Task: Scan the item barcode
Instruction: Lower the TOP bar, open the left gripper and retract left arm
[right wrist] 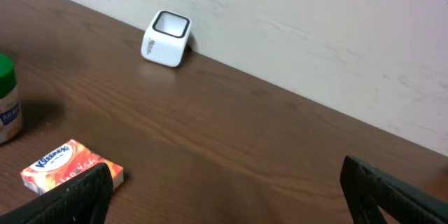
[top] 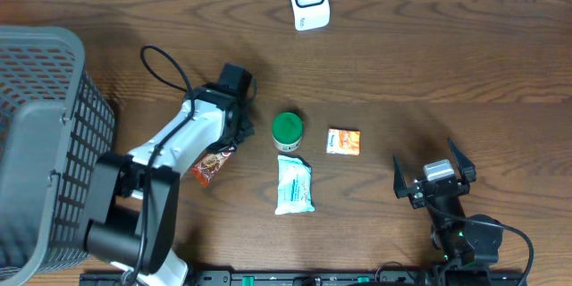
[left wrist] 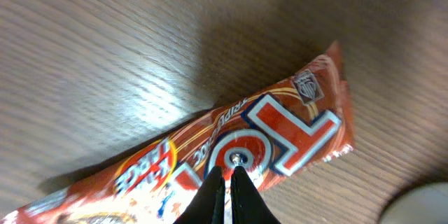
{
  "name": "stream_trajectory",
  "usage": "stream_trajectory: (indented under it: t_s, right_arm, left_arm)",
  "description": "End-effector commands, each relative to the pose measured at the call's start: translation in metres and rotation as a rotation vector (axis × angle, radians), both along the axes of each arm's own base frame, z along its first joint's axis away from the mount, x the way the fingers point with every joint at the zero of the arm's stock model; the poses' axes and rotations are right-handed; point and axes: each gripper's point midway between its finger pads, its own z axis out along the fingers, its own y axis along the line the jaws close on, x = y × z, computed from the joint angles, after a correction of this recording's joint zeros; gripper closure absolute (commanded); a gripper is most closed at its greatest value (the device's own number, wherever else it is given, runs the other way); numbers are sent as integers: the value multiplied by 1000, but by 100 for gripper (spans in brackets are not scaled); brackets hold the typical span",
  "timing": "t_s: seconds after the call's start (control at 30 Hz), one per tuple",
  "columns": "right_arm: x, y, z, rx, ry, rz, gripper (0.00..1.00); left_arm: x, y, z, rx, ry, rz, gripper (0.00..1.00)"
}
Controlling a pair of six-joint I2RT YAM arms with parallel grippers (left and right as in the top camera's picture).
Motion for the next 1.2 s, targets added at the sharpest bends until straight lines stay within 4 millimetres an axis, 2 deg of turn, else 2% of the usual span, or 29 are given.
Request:
stream_trajectory:
  t_s: [0.0, 0.13, 0.23, 0.4, 0.57, 0.63, 0.7, 0.8, 1.03, 1.1, 1.17]
  right_arm:
    - [-1, 4, -1, 13, 8, 13, 1]
    - [-1, 4, -1, 13, 8, 13, 1]
    - [-1, 4, -1, 13, 8, 13, 1]
    - [-1, 4, -1, 13, 8, 13, 1]
    - [-1, 4, -1, 13, 8, 13, 1]
    - [-1, 4, -1, 13, 8, 13, 1]
    - [-1, 4, -1, 13, 8, 13, 1]
    - [-1, 4, -1, 13, 8, 13, 1]
    - [-1, 4, -1, 13, 8, 13, 1]
    - [-1, 4, -1, 13, 8, 13, 1]
    - [-1, 3, -1, 13, 8, 13, 1]
  left_arm:
    - [9, 6, 37, 7, -115, 15, 93]
    - [7, 5, 68, -24, -189, 16, 93]
    - [0, 7, 68, -20, -169, 16, 92]
    - [-16, 12, 30, 7, -71, 24, 92]
    - [-25, 2, -17, -39, 11, 13, 93]
    - [-26, 3, -27, -30, 32, 14, 93]
    - [-25, 5, -27, -27, 34, 20, 93]
    - [-17, 5, -10, -34, 0, -2, 93]
    - [5, 12, 80, -24, -254, -23, 93]
    - [6, 13, 95, -34, -298, -21, 91]
    - [4, 13, 98, -37, -305, -21, 91]
